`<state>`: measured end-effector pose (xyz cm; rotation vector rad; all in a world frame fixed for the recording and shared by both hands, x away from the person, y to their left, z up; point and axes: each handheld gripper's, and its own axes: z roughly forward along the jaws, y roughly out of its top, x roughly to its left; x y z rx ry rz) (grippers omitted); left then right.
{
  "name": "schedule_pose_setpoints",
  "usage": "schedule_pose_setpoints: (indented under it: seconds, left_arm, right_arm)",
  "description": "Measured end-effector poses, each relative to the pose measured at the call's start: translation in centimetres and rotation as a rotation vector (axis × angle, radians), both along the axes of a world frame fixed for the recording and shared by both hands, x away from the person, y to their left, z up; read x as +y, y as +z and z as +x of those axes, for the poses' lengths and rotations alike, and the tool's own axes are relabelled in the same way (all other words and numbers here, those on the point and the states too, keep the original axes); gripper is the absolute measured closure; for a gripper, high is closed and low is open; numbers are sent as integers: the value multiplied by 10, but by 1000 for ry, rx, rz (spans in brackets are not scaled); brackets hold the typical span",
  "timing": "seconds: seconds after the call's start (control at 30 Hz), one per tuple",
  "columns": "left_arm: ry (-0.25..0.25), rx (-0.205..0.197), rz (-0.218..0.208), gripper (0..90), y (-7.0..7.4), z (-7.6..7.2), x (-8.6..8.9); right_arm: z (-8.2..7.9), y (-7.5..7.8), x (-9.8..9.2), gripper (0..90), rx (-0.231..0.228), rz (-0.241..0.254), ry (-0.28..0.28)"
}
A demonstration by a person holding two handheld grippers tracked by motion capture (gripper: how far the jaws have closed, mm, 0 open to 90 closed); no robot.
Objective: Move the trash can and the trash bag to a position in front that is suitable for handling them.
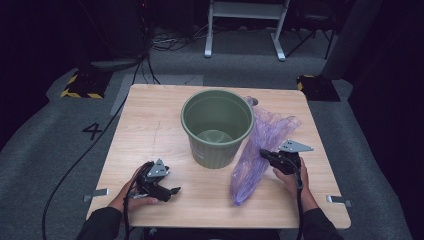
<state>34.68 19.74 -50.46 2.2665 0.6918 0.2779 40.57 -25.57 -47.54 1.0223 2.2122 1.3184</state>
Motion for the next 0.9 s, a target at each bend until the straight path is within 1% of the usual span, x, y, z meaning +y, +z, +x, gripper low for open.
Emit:
schedule_pose_setpoints:
  seconds: [0.1,0.53,0.7,0.9]
  left_arm:
    - [-2,0,1,127,0,0,0]
    - [-6,1,0,126,0,0,0]
    - [-7,2,-1,127,0,0,0]
    - [-8,3,-2,127,0,1,0]
  right_arm:
    - [-1,3,-3,900,-12,14,-11]
    - [-6,15,-11,900,-60,68,-29]
    - [-6,16,-11,900,-69,70,-30]
    - [-6,21,-11,900,-81,83,-29]
